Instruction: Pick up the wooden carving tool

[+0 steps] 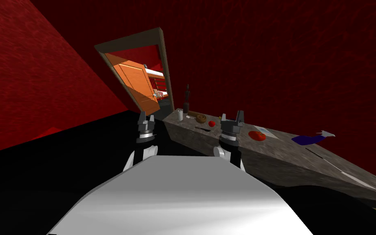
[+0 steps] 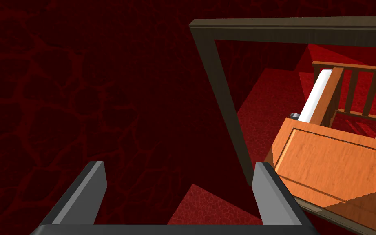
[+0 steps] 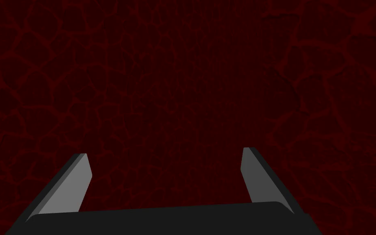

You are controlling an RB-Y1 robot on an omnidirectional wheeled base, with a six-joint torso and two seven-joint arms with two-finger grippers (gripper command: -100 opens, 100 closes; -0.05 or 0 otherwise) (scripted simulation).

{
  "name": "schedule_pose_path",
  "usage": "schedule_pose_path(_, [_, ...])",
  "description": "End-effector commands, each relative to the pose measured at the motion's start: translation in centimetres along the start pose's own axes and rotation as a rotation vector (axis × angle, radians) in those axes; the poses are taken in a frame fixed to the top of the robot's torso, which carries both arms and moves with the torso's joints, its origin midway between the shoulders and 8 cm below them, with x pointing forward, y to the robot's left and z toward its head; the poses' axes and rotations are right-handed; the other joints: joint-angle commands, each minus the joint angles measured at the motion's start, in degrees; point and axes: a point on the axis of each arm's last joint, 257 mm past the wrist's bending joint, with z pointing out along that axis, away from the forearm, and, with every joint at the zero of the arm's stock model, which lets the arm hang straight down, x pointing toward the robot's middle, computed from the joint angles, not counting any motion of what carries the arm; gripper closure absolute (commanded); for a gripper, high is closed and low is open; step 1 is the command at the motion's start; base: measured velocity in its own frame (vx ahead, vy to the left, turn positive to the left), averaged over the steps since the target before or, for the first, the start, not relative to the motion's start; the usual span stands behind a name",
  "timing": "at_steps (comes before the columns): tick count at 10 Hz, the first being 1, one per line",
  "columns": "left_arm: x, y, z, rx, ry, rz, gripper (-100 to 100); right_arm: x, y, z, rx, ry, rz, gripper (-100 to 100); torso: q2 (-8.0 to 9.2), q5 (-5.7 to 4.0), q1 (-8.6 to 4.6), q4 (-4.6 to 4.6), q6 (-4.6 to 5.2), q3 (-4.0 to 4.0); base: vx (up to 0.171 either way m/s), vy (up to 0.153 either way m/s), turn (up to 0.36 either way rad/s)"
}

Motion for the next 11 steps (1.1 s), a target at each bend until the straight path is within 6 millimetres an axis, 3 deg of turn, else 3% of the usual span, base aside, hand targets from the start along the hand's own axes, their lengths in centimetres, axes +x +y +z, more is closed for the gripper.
schedule_pose_path(1, [0.0,0.0,0.0,0.0,0.0,0.0,0,0.2,-0.7,-0.2,0.024,0.031,-0.026,-100,0.0,0.0,0.0,0.0,0.0,0.0,-0.011,-0.018,0.129])
schedule_pose_path(7, [0.0,0.0,0.0,0.0,0.0,0.0,0,-0.8,-6.7,-2.9,0.236,0.169,-0.236,-100,0.15,-0.13,-0.56,0.03,-0.01,0.09,-0.038,-0.107,0.279])
schedule_pose_path(8, [0.0,0.0,0.0,0.0,0.0,0.0,0,-0.6,-6.7,-2.9,0.236,0.178,-0.239,-100,0.15,-0.14,-0.61,0.04,-0.02,0.09,-0.068,-0.105,0.134])
schedule_pose_path(11, [0.0,0.0,0.0,0.0,0.0,0.0,0,-2.7,-10.6,-5.4,0.379,0.254,-0.393,-100,0.26,-0.14,-0.64,0.06,-0.02,0.15,-0.09,-0.141,0.336])
